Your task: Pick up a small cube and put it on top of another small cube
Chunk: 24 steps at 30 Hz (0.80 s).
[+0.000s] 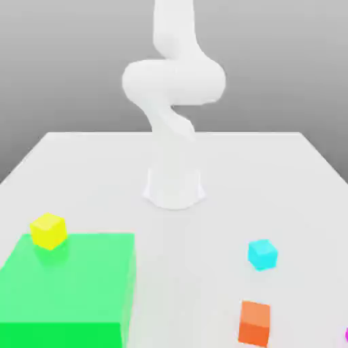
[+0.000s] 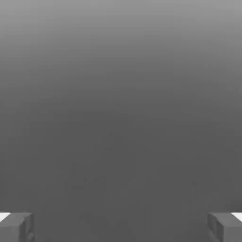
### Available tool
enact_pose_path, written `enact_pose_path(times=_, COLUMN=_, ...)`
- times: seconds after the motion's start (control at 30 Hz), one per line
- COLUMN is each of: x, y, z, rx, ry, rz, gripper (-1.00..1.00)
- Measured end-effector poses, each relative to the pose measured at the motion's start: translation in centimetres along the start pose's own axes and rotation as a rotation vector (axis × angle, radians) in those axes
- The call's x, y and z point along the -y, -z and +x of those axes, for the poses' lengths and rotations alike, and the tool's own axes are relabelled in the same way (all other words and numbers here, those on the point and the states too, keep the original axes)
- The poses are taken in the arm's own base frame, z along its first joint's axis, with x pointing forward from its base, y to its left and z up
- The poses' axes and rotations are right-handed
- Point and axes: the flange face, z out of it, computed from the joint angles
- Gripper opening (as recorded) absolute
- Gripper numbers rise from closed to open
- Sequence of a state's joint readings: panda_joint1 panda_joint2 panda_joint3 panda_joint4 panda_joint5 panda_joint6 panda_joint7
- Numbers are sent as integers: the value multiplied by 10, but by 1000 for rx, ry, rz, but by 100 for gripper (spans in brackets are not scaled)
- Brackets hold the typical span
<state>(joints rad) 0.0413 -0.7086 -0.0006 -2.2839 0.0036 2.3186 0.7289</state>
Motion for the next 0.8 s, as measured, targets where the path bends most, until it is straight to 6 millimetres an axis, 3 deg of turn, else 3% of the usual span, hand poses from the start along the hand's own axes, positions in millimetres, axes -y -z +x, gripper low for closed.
enact_pose_path(times=0.2, x=38, y=-97, z=-25, rx=153, ry=246, rz=-30, gripper=0)
enact_pose_path(times=0.4, x=69, y=-190, z=-74, rx=300, ry=491, rz=-45, gripper=0)
enact_pose_path(times=0.53, x=84, y=-250, z=-119, rx=397, ry=658, rz=-49, gripper=0)
enact_pose_path(times=0.67, x=97, y=-304, z=-180, rx=498, ry=840, rz=-40, gripper=0)
enact_pose_path(times=0.8, x=94, y=-357, z=-235, rx=592, ry=998, rz=-39, gripper=0)
